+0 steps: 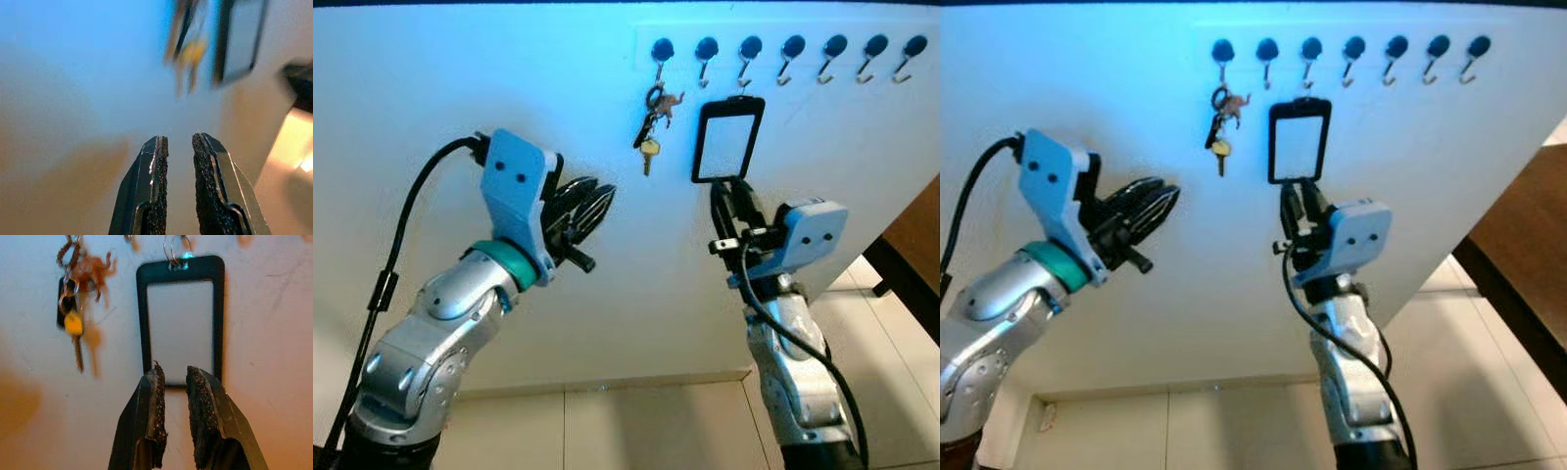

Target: Hang keys on a hook

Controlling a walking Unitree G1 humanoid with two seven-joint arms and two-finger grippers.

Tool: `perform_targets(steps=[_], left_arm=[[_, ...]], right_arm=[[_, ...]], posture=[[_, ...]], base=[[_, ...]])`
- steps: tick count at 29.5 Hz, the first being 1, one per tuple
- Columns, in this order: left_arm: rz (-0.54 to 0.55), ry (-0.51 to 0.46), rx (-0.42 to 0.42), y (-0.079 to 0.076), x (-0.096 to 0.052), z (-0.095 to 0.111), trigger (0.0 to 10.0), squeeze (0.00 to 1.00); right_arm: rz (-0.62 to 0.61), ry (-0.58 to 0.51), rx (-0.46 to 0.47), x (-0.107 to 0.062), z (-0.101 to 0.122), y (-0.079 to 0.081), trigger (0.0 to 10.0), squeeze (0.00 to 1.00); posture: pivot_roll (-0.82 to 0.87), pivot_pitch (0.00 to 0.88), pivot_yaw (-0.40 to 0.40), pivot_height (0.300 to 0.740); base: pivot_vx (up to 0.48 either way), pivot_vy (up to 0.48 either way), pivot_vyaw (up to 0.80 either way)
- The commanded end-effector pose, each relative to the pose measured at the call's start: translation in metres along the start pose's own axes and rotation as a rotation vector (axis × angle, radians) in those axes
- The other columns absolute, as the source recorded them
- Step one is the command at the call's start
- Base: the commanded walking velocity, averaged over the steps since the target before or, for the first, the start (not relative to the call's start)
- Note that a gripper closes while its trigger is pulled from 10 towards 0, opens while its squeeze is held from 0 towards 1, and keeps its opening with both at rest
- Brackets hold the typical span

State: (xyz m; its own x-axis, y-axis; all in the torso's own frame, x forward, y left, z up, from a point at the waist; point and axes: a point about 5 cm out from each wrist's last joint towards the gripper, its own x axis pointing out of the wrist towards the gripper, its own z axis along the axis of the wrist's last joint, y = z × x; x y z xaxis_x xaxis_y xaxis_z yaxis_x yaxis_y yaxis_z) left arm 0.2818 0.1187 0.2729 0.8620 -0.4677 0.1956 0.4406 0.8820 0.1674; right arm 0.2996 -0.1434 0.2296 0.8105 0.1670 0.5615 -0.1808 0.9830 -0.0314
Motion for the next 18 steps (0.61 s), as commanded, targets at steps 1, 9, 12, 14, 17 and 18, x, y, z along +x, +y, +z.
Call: perform_targets(steps=[1, 9, 12, 14, 17, 18], left_arm=[[0.024, 0.059, 0.009, 0.000, -0.001, -0.011, 10.0, 0.00], [0.402, 0.089, 0.128, 0.019, -0.004, -0.041, 10.0, 0.00], [0.458, 0.076, 0.151, 0.021, -0.006, -0.041, 10.0, 0.00], [0.527, 0.046, 0.214, 0.026, -0.010, -0.039, 10.0, 0.00], [0.654, 0.011, 0.280, 0.037, -0.019, -0.033, 10.0, 0.00], [0.654, 0.011, 0.280, 0.037, -0.019, -0.033, 10.0, 0.00]], right_arm=[[-0.003, 0.042, -0.002, -0.006, -0.006, 0.002, 10.0, 0.00], [0.018, 0.119, -0.071, -0.008, -0.018, -0.001, 10.0, 0.00], [0.025, 0.111, -0.077, -0.005, -0.017, -0.001, 10.0, 0.00], [0.039, 0.102, -0.082, -0.001, -0.015, 0.001, 10.0, 0.00], [0.080, 0.102, -0.076, 0.004, -0.015, 0.008, 10.0, 0.00], [0.080, 0.102, -0.076, 0.004, -0.015, 0.008, 10.0, 0.00]], posture=[[0.05, 0.135, 0.114, 0.740], [0.03, 0.107, 0.070, 0.740], [0.03, 0.105, 0.067, 0.740], [0.04, 0.094, 0.039, 0.740], [0.05, 0.088, 0.019, 0.740], [0.05, 0.088, 0.019, 0.740]], base=[[0.000, 0.000, 0.00], [0.000, 0.000, 0.00], [0.000, 0.000, 0.00], [0.000, 0.000, 0.00], [0.000, 0.000, 0.00], [0.000, 0.000, 0.00]])
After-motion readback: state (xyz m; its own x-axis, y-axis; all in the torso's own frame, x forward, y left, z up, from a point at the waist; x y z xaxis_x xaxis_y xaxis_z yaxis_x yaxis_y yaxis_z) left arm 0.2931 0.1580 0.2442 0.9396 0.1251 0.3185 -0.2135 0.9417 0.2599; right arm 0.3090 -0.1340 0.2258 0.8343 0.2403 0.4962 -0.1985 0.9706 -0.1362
